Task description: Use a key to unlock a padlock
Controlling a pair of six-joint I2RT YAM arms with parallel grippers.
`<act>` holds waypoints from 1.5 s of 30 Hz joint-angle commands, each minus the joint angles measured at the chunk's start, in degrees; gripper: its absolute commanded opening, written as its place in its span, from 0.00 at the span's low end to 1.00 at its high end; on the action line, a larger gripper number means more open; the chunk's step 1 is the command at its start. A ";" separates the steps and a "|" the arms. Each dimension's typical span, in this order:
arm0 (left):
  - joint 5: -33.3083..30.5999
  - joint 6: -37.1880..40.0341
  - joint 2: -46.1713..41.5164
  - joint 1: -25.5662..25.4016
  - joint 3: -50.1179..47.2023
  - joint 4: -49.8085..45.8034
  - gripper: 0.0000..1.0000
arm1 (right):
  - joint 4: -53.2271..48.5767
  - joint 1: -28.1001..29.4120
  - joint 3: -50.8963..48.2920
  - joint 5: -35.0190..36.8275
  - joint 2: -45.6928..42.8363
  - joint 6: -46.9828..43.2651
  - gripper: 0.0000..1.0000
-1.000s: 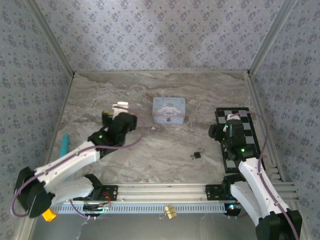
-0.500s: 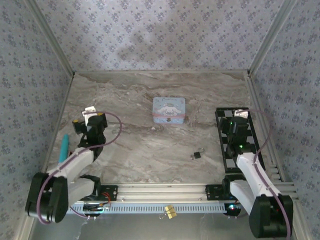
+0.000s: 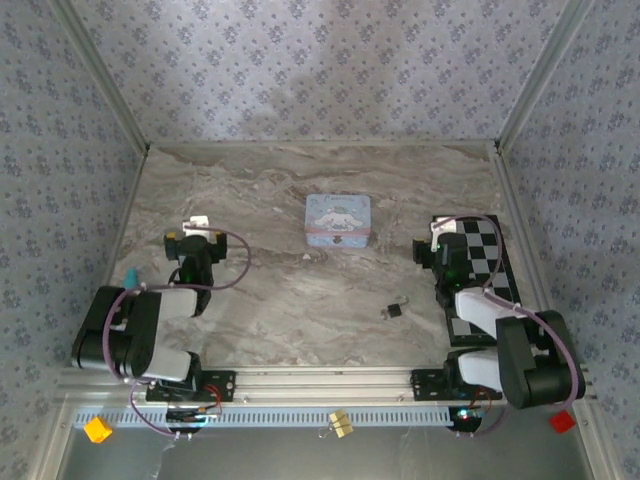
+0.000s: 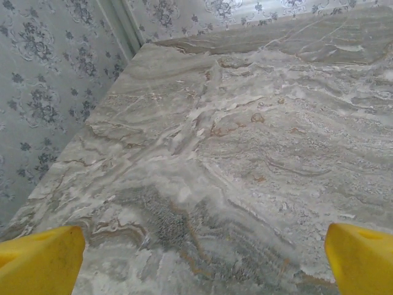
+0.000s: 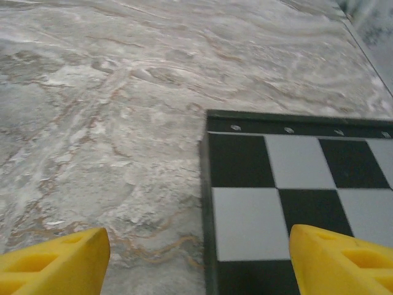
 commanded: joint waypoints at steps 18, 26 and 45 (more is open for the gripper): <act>11.55 -6.25 5.99 8.31 4.76 0.70 1.00 | 24.10 -8.60 -0.16 -12.93 16.27 -1.20 0.83; 11.60 -6.32 5.86 8.28 4.85 0.36 1.00 | 18.11 -10.20 3.23 -10.27 15.99 1.58 0.99; 11.65 -6.29 5.90 8.30 4.84 0.36 1.00 | 18.44 -9.62 2.91 -8.72 15.88 1.41 0.99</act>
